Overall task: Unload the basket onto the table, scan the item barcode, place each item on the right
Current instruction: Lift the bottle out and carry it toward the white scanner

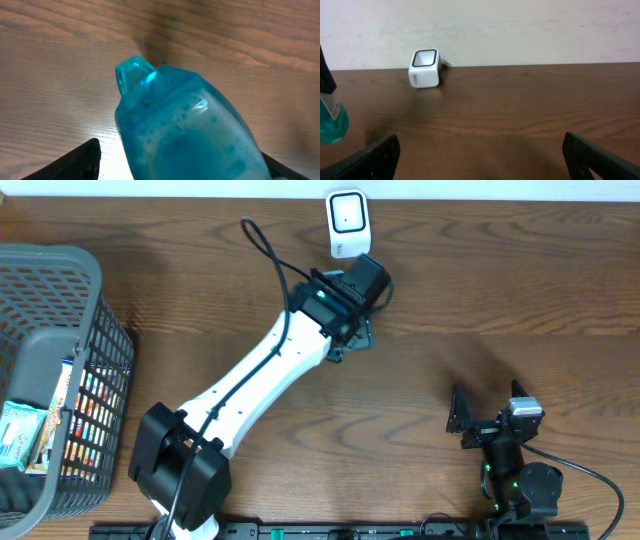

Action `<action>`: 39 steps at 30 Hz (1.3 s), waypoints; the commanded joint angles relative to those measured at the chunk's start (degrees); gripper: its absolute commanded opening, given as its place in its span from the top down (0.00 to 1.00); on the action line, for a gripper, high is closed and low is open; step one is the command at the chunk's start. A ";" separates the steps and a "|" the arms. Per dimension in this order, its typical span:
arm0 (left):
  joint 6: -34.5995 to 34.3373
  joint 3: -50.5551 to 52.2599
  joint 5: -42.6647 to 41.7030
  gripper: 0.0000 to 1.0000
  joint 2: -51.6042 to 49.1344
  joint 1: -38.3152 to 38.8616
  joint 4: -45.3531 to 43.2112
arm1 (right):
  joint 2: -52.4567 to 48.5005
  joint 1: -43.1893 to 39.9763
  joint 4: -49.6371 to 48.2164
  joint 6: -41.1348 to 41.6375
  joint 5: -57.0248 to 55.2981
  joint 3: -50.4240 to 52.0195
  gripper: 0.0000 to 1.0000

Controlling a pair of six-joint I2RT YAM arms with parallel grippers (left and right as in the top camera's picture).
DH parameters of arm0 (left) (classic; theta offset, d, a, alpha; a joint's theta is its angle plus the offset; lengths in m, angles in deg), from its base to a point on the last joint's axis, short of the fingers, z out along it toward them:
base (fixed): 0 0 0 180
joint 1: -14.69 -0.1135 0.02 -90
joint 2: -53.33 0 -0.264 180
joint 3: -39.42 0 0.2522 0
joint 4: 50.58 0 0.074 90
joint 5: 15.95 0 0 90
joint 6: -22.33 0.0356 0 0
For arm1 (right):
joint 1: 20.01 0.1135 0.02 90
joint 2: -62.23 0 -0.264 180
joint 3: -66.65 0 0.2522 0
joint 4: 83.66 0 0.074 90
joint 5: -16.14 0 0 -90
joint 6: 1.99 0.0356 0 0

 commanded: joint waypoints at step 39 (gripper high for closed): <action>0.39 0.61 -1.40 0.33 -6.97 1.40 -7.96 | 0.07 0.17 0.24 -0.74 -0.22 0.07 0.01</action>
